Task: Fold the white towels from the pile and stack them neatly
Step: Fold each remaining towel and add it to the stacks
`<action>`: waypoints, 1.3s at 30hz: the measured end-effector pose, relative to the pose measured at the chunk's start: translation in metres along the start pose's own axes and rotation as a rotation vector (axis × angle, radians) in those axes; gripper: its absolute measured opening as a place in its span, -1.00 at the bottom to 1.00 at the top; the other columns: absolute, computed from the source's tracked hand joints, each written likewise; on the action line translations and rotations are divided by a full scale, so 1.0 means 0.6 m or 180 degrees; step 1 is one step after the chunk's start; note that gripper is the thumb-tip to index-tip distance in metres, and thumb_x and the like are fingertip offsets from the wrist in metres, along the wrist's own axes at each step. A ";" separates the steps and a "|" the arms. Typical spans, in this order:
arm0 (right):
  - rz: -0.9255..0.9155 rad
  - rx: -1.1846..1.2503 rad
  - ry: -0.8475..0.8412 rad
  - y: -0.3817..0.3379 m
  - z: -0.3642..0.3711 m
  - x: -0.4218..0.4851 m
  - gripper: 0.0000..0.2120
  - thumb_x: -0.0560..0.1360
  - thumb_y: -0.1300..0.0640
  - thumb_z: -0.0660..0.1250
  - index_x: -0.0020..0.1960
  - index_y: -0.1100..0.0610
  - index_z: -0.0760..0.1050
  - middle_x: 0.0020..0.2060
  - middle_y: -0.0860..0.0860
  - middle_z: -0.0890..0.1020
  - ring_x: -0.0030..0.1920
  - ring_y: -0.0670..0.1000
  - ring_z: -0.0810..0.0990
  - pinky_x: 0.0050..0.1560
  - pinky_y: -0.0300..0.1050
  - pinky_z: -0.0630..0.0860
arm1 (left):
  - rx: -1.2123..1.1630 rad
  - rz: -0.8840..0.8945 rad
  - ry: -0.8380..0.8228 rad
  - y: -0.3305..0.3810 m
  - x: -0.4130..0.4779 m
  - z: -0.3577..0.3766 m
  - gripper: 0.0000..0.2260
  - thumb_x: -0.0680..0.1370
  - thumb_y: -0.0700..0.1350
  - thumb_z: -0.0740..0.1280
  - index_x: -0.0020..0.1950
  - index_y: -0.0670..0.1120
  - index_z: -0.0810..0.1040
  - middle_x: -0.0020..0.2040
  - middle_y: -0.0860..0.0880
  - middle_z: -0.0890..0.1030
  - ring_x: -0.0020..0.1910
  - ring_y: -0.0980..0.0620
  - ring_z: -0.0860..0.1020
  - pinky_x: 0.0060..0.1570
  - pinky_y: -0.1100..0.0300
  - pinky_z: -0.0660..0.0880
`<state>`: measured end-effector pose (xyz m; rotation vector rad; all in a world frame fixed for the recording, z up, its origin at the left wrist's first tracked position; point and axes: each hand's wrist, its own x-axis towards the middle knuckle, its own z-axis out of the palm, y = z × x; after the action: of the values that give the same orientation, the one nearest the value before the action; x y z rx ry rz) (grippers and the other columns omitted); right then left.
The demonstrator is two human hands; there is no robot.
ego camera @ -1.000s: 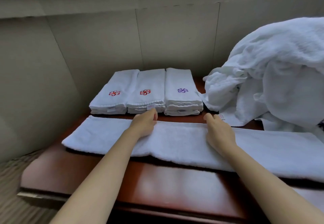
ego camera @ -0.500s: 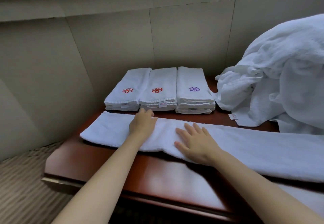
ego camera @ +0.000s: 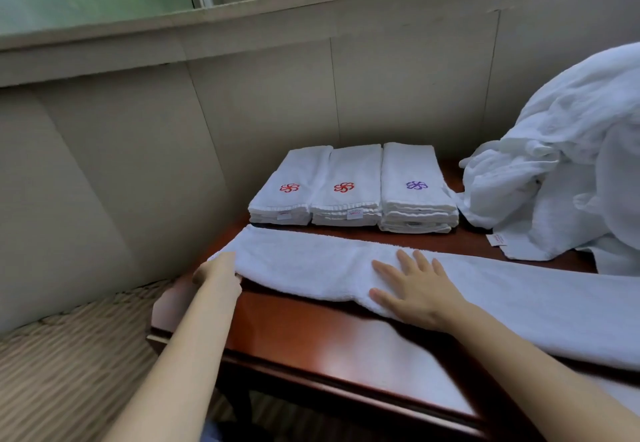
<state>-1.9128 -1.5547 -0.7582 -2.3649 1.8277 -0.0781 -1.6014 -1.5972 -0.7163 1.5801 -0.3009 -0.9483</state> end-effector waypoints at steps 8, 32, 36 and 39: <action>0.0197 0.2466 0.0204 0.023 -0.055 -0.029 -0.80 0.57 0.03 0.27 0.18 -0.03 0.51 0.27 -0.03 0.51 0.34 -0.01 0.42 0.26 -0.19 0.30 | 0.0722 0.1299 -0.0893 -0.003 -0.110 0.074 -0.71 0.49 -0.24 0.34 0.21 -0.15 0.47 0.00 -0.08 0.58 0.01 -0.09 0.56 0.07 0.08 0.50; 0.2289 0.3664 0.2499 0.254 -0.197 -0.191 -0.47 0.35 0.41 0.34 0.31 0.27 0.40 0.19 0.24 0.52 0.06 0.15 0.52 -0.06 -0.09 0.44 | 0.2620 0.2179 -0.2327 -0.082 -0.230 0.166 -0.55 0.55 0.04 0.32 0.39 -0.08 0.36 0.26 -0.08 0.45 0.14 -0.01 0.48 0.08 0.18 0.38; 0.2971 0.1967 0.1926 0.306 -0.145 -0.254 -0.62 0.39 0.34 0.34 0.21 0.27 0.47 0.13 0.23 0.55 0.22 0.21 0.49 0.13 -0.03 0.41 | 0.2612 0.1222 -0.2825 -0.117 -0.254 0.200 -0.37 0.55 0.13 0.29 0.50 -0.13 0.16 0.23 -0.06 0.48 0.08 0.00 0.52 -0.01 0.15 0.48; 0.2910 0.1843 0.1715 0.313 -0.119 -0.268 -0.65 0.41 0.34 0.32 0.20 0.26 0.49 0.13 0.23 0.57 0.22 0.21 0.49 0.07 -0.09 0.38 | 0.2766 0.1181 -0.2807 -0.138 -0.266 0.227 -0.27 0.51 0.16 0.34 0.52 -0.14 0.12 0.37 -0.12 0.42 0.19 -0.06 0.49 0.04 0.17 0.42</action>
<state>-2.1434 -1.4520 -0.7079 -1.0430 2.4718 -1.0279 -1.8247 -1.5660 -0.7222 1.6447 -1.7472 -1.2469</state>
